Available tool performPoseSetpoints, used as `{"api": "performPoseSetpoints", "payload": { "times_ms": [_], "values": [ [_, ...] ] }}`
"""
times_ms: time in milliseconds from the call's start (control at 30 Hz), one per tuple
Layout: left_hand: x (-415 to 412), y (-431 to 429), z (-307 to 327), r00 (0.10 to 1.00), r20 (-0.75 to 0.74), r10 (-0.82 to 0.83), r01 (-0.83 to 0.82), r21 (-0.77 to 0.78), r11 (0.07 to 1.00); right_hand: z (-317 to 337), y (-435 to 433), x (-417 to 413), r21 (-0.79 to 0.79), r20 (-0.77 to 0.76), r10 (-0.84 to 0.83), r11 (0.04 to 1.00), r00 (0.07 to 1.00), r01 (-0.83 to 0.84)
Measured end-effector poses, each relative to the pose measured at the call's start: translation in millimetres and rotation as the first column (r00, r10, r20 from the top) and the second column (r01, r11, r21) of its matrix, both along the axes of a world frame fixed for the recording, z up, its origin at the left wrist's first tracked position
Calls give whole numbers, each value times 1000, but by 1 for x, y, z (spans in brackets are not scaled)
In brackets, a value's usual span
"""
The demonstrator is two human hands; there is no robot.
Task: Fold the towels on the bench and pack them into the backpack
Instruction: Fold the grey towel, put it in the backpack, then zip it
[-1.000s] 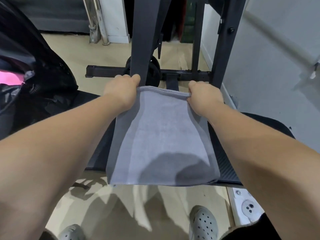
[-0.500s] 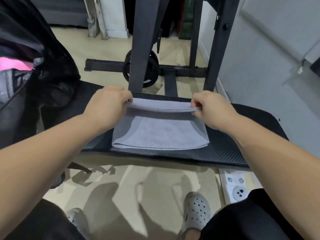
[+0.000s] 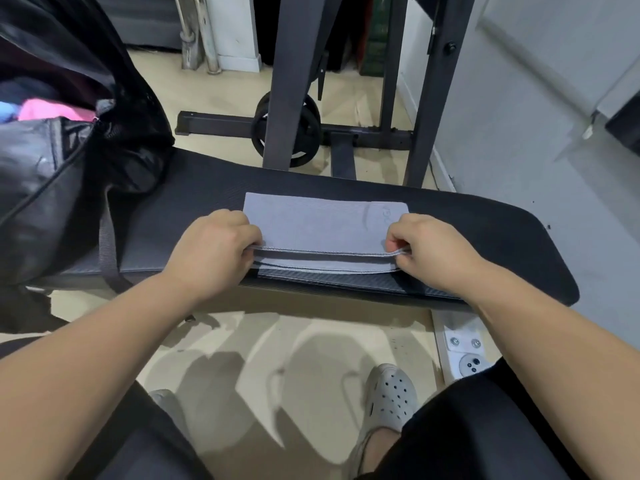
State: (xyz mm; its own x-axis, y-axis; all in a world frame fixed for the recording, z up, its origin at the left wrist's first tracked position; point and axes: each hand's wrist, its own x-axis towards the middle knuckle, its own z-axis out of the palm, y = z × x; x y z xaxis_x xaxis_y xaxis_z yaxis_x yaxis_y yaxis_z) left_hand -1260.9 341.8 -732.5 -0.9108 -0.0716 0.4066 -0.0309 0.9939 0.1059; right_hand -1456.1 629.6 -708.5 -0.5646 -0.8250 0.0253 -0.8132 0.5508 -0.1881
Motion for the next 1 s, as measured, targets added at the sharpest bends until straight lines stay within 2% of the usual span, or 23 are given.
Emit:
{"api": "performPoseSetpoints", "payload": {
  "times_ms": [367,533,600,700,833,900,1000],
  "values": [
    [1,5,-10,967,233,104,-108,6,994,-4,-4,8,232,49,-89,970,995,75],
    [-19,21,3,965,187,182,-199,76,977,0,-38,16,-19,-20,-114,993,993,114],
    [-33,29,3,950,226,216,-243,97,965,-5,-62,20,-78,13,-127,989,992,127],
    [-51,36,-8,893,375,249,-292,61,955,-22,-93,22,25,129,-177,984,976,175],
    [-65,29,-23,787,562,256,-361,83,929,-41,-109,14,150,180,-293,952,939,268],
    [-67,26,-28,764,591,259,-371,74,926,-48,-109,10,191,171,-350,929,921,318],
    [-68,22,-33,775,575,263,-359,58,932,-58,-103,4,221,77,-371,911,925,347]
  ]
}}
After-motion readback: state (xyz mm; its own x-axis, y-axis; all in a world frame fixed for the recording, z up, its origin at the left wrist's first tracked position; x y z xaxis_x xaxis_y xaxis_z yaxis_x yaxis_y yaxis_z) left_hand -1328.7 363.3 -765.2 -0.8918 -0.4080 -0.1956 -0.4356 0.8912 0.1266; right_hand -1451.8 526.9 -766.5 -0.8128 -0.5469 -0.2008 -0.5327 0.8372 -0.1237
